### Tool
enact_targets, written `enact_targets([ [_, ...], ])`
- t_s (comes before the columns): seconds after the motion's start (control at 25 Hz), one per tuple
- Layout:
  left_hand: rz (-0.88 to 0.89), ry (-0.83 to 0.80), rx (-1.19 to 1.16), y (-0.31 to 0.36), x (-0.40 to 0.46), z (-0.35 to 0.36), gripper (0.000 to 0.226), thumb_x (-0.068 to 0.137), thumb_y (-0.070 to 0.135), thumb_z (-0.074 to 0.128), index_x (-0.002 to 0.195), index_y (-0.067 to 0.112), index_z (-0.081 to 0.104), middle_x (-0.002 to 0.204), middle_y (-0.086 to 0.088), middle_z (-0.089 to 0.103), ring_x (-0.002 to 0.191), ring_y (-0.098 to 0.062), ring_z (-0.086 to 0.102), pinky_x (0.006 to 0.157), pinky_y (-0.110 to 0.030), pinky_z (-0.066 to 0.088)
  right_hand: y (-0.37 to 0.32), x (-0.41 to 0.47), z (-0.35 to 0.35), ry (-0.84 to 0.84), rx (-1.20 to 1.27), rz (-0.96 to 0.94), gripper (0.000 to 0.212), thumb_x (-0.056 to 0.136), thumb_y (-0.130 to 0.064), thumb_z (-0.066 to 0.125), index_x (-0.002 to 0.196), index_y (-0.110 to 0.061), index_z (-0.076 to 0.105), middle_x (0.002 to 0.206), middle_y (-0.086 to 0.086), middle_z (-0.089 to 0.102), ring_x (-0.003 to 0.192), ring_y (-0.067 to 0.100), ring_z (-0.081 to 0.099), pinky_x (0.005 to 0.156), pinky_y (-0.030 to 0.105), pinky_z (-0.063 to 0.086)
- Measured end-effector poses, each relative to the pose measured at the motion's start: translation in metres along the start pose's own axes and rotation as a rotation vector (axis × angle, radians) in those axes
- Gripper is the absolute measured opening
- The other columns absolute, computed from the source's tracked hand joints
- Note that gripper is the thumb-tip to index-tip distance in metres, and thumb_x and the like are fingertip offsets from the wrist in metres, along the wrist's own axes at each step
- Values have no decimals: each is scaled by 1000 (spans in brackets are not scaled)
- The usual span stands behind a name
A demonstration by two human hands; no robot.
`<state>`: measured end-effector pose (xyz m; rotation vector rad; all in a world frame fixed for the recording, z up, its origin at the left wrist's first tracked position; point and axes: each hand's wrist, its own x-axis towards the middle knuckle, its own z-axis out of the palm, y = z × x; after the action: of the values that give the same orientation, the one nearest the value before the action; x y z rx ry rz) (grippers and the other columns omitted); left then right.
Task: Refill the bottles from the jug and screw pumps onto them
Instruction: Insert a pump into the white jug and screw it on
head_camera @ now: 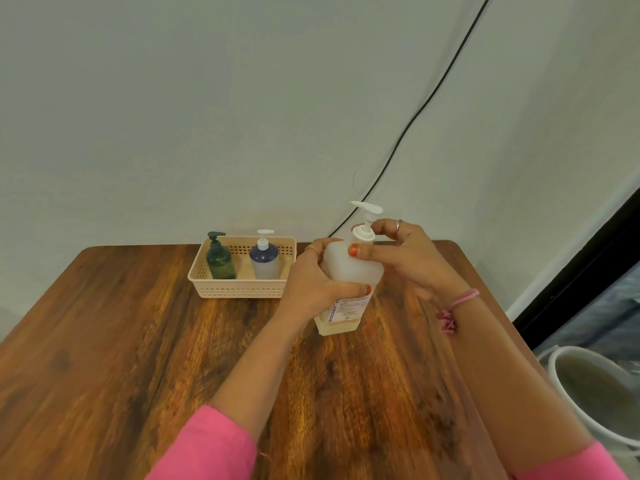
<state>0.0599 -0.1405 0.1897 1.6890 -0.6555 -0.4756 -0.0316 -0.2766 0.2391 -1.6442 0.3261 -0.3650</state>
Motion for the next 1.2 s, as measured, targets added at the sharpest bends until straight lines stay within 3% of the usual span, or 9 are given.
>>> enact_targets([
  [0.16, 11, 11, 12, 0, 0, 3, 78, 46, 29, 90, 114, 35, 51, 111, 5, 63, 98, -13, 64, 82, -40, 58, 10, 4, 20, 273, -196, -15, 50, 60, -38, 87, 92, -12, 58, 92, 5, 71, 80, 18, 69, 65, 33, 58],
  [0.32, -2, 1, 13, -1, 1, 2, 81, 45, 30, 89, 117, 32, 52, 112, 5, 62, 99, -14, 64, 82, -41, 58, -2, 1, 2, -77, 73, 133, 45, 78, -17, 75, 120, -22, 60, 107, -6, 69, 97, 15, 68, 75, 30, 57],
  [0.4, 1, -4, 11, -2, 2, 3, 84, 44, 31, 89, 119, 30, 52, 113, 4, 62, 100, -14, 63, 82, -41, 58, -3, -1, -6, -125, 158, 134, 43, 77, -8, 73, 118, -17, 64, 108, 1, 71, 102, 21, 68, 75, 34, 58],
  [0.6, 27, 6, 45, -3, 3, 8, 84, 41, 36, 89, 117, 31, 53, 109, 7, 65, 96, -11, 65, 80, -41, 58, 10, 3, 17, 231, -18, 37, 41, 61, -22, 88, 86, -12, 57, 96, 9, 71, 85, 20, 69, 72, 35, 59],
  [0.76, 3, 9, 5, -3, 4, 4, 81, 46, 29, 91, 118, 30, 52, 113, 5, 63, 101, -15, 64, 82, -41, 58, 4, 0, 0, -54, 87, 102, 55, 72, -14, 77, 123, -20, 56, 120, 1, 64, 99, 15, 67, 77, 35, 58],
  [0.84, 5, 4, -3, -1, 4, 3, 80, 48, 26, 92, 118, 30, 52, 115, 5, 62, 102, -15, 62, 83, -40, 58, 2, -1, -8, -111, 180, 111, 49, 75, -6, 72, 122, -17, 60, 114, 2, 69, 101, 20, 67, 80, 42, 58],
  [0.92, 13, 1, -13, 0, 3, 4, 78, 50, 23, 92, 116, 31, 53, 114, 5, 62, 101, -14, 62, 82, -38, 58, 4, 0, -5, -10, 150, 92, 46, 68, -8, 78, 112, -8, 63, 106, 8, 72, 98, 26, 69, 80, 44, 58],
  [1.04, 12, 0, -24, 1, 4, 5, 76, 49, 22, 91, 114, 32, 53, 112, 4, 63, 98, -14, 65, 80, -39, 59, 9, 4, 6, 132, -11, 43, 54, 63, -18, 85, 108, -4, 58, 96, 6, 72, 86, 20, 70, 69, 33, 59],
  [1.2, 6, -11, -14, 0, 4, 4, 78, 49, 23, 91, 116, 31, 52, 113, 4, 63, 100, -14, 64, 81, -39, 59, 3, 1, -7, -156, 74, 118, 55, 71, -16, 76, 123, -21, 59, 110, 1, 69, 98, 20, 68, 81, 39, 58],
])
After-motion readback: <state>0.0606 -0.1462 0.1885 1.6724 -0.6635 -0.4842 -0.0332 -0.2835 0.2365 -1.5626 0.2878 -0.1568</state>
